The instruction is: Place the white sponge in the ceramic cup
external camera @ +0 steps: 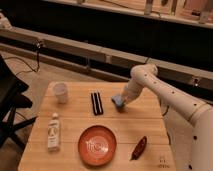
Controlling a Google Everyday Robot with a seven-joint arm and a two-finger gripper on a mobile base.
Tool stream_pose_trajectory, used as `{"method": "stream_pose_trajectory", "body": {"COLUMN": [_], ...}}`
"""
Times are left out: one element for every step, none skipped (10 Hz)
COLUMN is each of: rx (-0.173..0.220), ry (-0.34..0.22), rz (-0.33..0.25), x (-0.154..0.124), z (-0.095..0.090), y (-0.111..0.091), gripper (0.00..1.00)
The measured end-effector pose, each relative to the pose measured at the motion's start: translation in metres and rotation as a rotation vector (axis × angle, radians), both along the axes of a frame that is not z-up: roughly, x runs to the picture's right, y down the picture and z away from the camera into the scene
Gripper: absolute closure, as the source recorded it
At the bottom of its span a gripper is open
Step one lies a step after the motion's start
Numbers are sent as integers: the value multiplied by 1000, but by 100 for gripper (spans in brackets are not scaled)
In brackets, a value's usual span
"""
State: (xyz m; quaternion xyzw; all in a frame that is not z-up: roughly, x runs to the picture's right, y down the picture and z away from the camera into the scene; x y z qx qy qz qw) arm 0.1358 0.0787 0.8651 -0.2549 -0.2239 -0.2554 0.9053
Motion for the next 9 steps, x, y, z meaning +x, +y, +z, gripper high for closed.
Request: {"method": "stream_pose_trajectory", "body": {"rx": [-4, -1, 8, 16, 24, 30, 36, 47, 57], "ry": [-39, -73, -112, -137, -163, -179, -192, -199, -206], "rz": [-4, 1, 12, 21, 24, 25, 20, 13, 8], "x": [-5, -7, -10, -11, -14, -15, -17, -20, -22], "z": [-7, -14, -22, -28, -33, -36, -39, -43, -47], "y": [-3, -9, -16, -21, -25, -27, -28, -29, -30], "gripper": [98, 98, 98, 98, 98, 98, 98, 98, 98]}}
